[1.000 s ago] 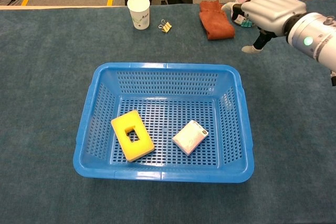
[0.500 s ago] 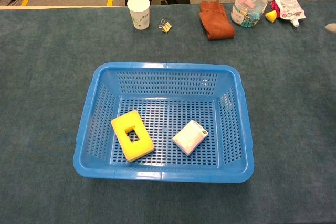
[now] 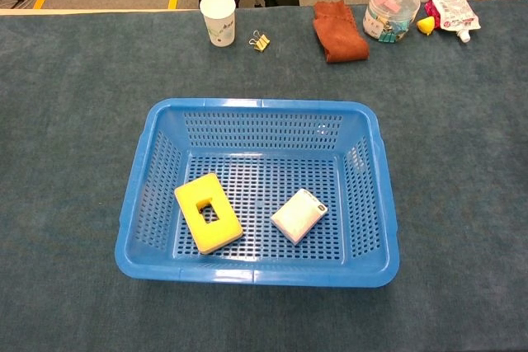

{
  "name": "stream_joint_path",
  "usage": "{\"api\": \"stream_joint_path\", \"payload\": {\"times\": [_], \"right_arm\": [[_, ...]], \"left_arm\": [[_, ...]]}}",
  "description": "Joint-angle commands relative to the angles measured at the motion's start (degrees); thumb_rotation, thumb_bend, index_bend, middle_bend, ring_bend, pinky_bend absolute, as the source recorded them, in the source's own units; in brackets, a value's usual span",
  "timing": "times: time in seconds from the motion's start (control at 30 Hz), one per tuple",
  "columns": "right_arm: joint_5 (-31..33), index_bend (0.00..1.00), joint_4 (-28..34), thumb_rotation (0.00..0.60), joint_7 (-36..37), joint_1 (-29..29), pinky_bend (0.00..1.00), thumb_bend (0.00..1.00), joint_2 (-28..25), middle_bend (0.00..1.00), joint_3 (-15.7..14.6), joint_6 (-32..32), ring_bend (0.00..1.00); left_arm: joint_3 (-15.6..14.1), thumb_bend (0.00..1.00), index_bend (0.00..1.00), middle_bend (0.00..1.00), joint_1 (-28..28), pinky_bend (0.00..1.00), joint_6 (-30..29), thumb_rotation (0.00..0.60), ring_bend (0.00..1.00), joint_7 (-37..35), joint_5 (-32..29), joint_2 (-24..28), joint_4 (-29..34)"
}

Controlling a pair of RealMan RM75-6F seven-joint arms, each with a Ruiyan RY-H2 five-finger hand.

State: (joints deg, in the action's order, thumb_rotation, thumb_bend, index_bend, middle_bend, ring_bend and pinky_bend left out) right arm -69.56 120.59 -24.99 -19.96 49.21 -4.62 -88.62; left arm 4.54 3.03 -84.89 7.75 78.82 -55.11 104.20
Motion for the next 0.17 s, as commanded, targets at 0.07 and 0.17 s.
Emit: {"api": "stream_joint_path", "payload": {"times": [0.07, 0.17], "right_arm": [[-1.62, 0.26, 0.99, 0.600, -0.99, 0.94, 0.36, 0.25, -0.14, 0.36, 1.15, 0.09, 0.21], [-1.86, 0.26, 1.16, 0.600, -1.21, 1.15, 0.36, 0.25, -0.10, 0.36, 1.97, 0.86, 0.21]], "left_arm": [[-0.08, 0.23, 0.32, 0.32, -0.18, 0.24, -0.30, 0.600, 0.23, -0.12, 0.06, 0.18, 0.13], [-0.19, 0.23, 0.32, 0.32, -0.37, 0.24, -0.53, 0.600, 0.23, -0.31, 0.04, 0.28, 0.11]]}}
